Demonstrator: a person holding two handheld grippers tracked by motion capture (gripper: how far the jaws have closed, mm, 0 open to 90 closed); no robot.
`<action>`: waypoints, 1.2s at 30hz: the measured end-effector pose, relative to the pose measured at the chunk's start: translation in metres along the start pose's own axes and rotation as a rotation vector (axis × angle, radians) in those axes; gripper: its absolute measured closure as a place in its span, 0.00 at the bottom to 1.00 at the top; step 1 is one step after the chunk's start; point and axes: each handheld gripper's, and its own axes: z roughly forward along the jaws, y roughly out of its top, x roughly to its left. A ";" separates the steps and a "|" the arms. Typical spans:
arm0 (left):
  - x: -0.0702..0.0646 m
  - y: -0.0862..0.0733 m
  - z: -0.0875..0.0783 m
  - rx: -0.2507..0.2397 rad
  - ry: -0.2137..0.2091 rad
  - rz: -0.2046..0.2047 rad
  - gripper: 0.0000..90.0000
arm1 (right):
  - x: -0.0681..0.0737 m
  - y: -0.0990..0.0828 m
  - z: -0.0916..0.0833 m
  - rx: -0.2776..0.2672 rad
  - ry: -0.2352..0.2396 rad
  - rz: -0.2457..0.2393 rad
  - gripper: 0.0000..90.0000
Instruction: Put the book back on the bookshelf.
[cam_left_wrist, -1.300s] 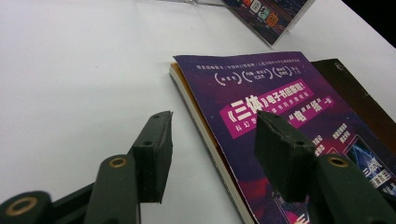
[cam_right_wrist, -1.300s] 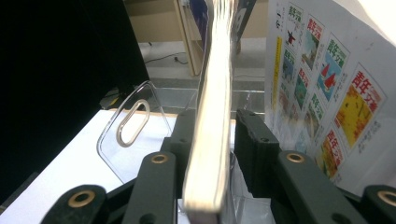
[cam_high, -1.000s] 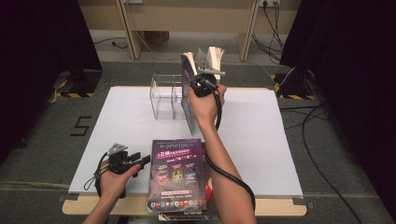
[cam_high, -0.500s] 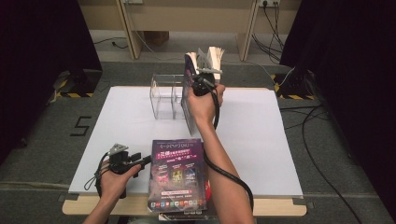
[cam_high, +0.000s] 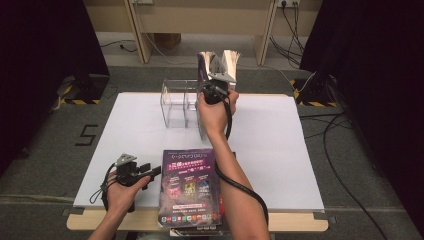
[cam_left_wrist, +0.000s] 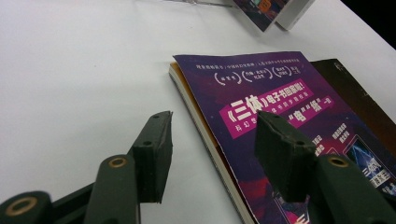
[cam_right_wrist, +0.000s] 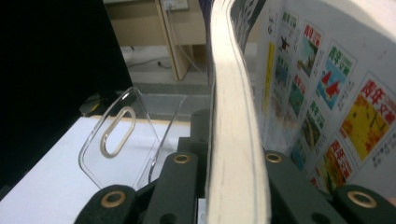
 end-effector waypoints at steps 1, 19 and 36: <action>0.000 0.000 0.000 -0.001 0.000 0.000 0.51 | 0.001 0.000 0.000 -0.008 -0.001 0.002 0.93; 0.001 0.001 0.000 -0.002 0.000 -0.001 0.51 | 0.007 -0.003 0.011 -0.083 -0.006 -0.003 0.93; 0.002 0.001 -0.001 -0.006 -0.002 -0.004 0.51 | 0.008 -0.007 0.022 -0.097 -0.016 0.004 0.92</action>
